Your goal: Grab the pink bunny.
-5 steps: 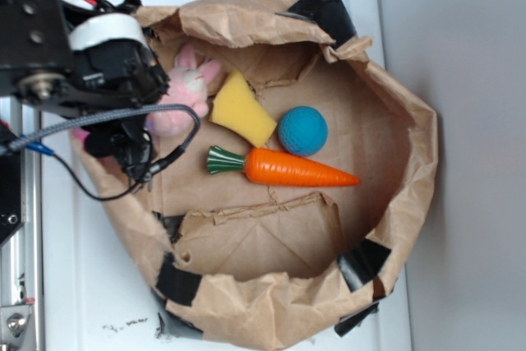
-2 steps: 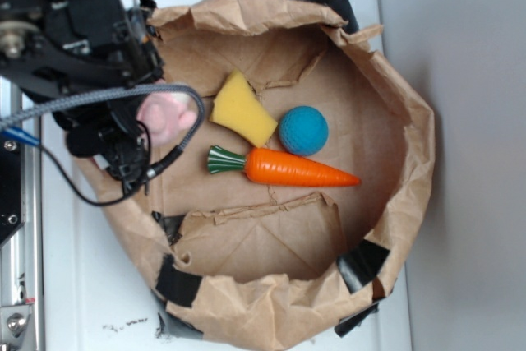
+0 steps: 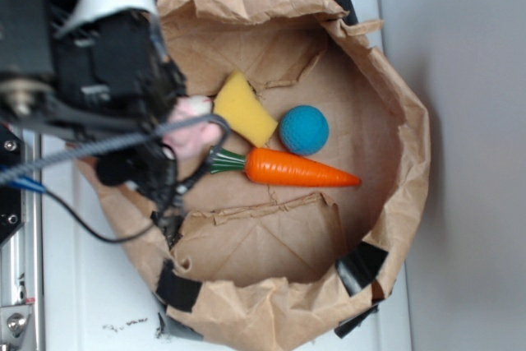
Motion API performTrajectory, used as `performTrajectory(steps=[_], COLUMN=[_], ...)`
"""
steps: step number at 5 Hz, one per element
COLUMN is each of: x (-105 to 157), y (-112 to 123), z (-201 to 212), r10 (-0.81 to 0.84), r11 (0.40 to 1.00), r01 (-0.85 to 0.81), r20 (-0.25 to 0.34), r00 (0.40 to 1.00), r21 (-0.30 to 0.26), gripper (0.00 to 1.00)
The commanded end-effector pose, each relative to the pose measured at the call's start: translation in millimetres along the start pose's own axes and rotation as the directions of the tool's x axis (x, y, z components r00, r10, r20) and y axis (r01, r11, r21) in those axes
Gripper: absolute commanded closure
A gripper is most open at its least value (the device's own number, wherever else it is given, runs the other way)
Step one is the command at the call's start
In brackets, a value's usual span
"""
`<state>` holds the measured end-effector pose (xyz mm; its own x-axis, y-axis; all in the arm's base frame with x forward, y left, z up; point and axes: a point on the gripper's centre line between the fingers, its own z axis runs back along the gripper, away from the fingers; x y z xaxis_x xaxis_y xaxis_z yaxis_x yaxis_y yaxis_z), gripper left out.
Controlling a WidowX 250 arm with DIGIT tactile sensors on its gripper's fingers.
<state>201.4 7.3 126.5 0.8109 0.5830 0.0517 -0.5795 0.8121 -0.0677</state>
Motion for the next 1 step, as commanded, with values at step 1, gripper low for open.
performTrajectory(steps=[1], x=[50.8], y=[-60.1], z=[-3.3], r10=[-0.189], r11=[0.980], r01=[0.200], r20=[0.299], r00=[0.935], r21=[-0.006], gripper=[1.00])
